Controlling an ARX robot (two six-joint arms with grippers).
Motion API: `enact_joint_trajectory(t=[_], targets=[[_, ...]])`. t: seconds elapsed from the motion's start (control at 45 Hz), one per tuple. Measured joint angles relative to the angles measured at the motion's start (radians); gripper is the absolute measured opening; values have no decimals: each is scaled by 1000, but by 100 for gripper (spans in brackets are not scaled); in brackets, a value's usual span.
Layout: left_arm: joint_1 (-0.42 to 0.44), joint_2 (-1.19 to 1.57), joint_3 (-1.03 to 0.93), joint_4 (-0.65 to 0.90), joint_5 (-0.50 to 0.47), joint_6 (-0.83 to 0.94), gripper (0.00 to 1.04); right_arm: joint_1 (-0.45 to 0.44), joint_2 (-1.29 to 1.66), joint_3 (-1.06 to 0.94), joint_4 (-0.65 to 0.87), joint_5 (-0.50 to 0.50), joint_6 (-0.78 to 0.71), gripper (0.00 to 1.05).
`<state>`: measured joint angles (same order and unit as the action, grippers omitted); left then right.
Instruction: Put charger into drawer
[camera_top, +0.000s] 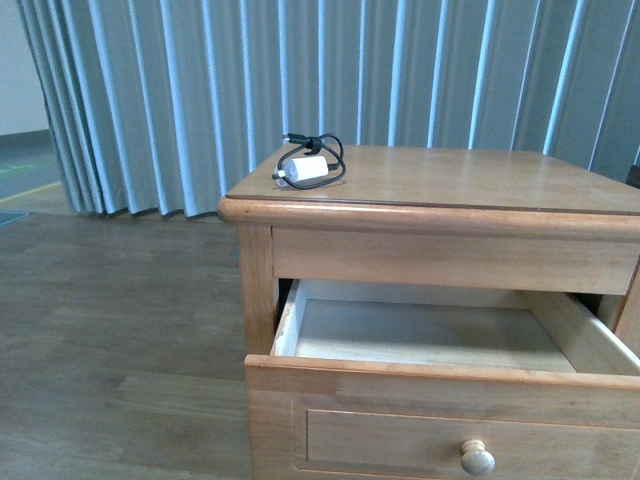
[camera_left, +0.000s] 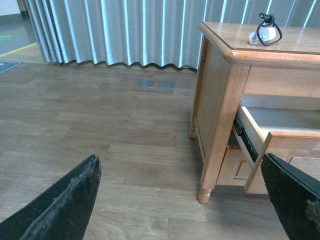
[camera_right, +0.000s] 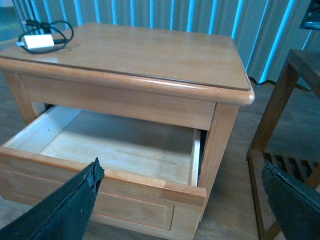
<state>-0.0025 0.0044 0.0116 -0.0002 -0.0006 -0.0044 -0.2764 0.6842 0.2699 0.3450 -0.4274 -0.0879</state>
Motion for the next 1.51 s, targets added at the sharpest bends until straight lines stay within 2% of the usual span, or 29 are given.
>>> enact_joint_trajectory(t=[0.089, 0.133, 0.488, 0.511, 0.555, 0.644, 0.755, 0.932, 1.088, 1.199, 1.354, 1.488, 1.51], targets=[[0, 0, 0, 0, 0, 0, 99, -123, -73, -11, -51, -146, 55, 96], [0, 0, 0, 0, 0, 0, 99, -166, -92, -17, -67, -186, 69, 96], [0, 0, 0, 0, 0, 0, 99, -184, -98, -19, -70, -196, 93, 96], [0, 0, 0, 0, 0, 0, 99, -176, -104, -25, -58, -165, 93, 94], [0, 0, 0, 0, 0, 0, 99, -136, -134, -56, -24, -26, 92, 84], [0, 0, 0, 0, 0, 0, 99, -61, -201, -103, -31, 106, 92, 65], [0, 0, 0, 0, 0, 0, 99, 18, -266, -144, -56, 179, 91, 40], [0, 0, 0, 0, 0, 0, 99, 84, -328, -177, -84, 245, 87, 13], [0, 0, 0, 0, 0, 0, 99, 98, -340, -183, -87, 250, 86, 47], [0, 0, 0, 0, 0, 0, 99, 98, -340, -183, -87, 250, 86, 64], [0, 0, 0, 0, 0, 0, 99, 99, -340, -183, -87, 250, 87, 98], [0, 0, 0, 0, -2, 0, 99, 98, -340, -183, -87, 251, 86, 96], [-16, 7, 0, 6, -48, -19, 99, 99, -340, -183, -87, 251, 86, 96]])
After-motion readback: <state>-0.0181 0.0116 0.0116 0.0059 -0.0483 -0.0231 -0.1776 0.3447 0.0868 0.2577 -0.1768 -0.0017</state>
